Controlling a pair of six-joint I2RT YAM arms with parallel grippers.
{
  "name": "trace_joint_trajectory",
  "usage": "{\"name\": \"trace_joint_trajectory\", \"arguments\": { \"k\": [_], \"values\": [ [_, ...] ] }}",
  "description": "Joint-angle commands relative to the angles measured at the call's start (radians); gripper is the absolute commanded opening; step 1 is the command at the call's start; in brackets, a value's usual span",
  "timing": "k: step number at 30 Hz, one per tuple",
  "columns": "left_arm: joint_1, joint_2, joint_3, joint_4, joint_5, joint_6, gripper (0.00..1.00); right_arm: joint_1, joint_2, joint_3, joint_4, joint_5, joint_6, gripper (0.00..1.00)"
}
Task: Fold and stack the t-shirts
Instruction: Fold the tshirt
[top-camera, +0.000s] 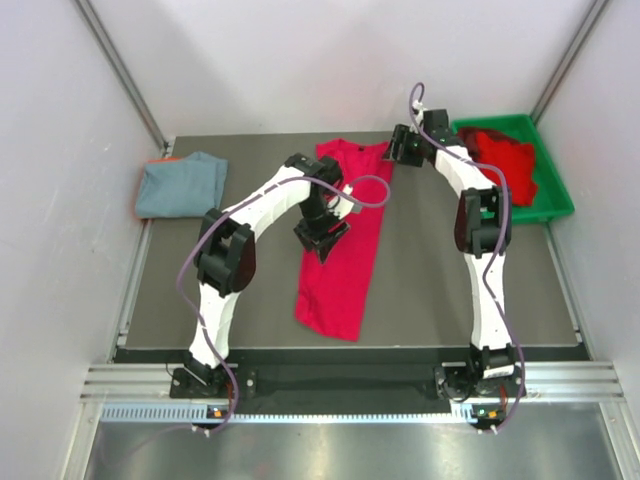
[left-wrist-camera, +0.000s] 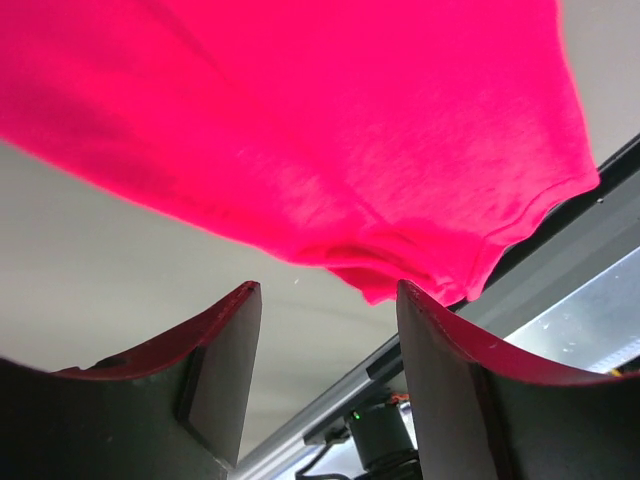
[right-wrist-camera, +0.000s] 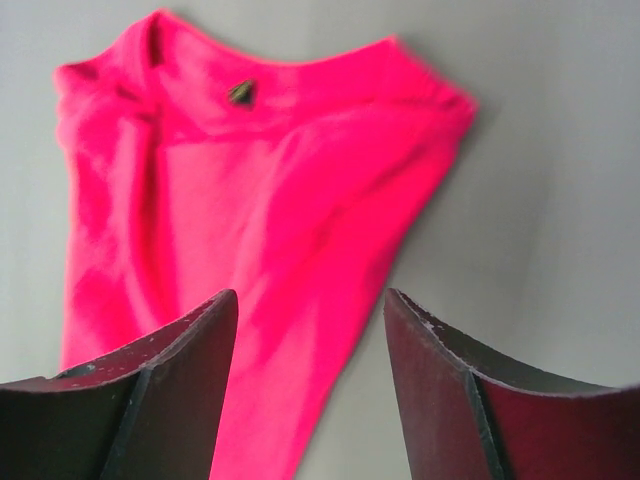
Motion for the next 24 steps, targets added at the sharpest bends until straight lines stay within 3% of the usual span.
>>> {"name": "trace_joint_trajectory", "arguments": {
  "k": [1, 6, 13, 15, 19, 24],
  "values": [
    [0.042, -0.052, -0.007, -0.067, 0.022, -0.018, 0.61, -0.006, -0.143, -0.095, -0.012, -0.074, 0.054, 0.60],
    [0.042, -0.073, 0.027, -0.079, -0.030, -0.018, 0.62, -0.006, -0.128, -0.161, -0.032, -0.099, 0.070, 0.57],
    [0.047, -0.130, -0.044, -0.073, -0.049, -0.016, 0.62, 0.006, -0.093, -0.161, -0.029, -0.094, 0.073, 0.56],
    [0.047, -0.138, -0.056, -0.075, -0.052, -0.016, 0.62, 0.008, -0.080, -0.150, -0.028, -0.094, 0.074, 0.51],
    [0.047, -0.135, -0.061, -0.075, -0.061, -0.018, 0.61, 0.015, -0.038, -0.114, -0.026, -0.097, 0.076, 0.25],
    [0.048, -0.129, -0.061, -0.075, -0.069, -0.021, 0.61, 0.019, -0.005, -0.090, -0.014, -0.103, 0.087, 0.14]
  ]
}}
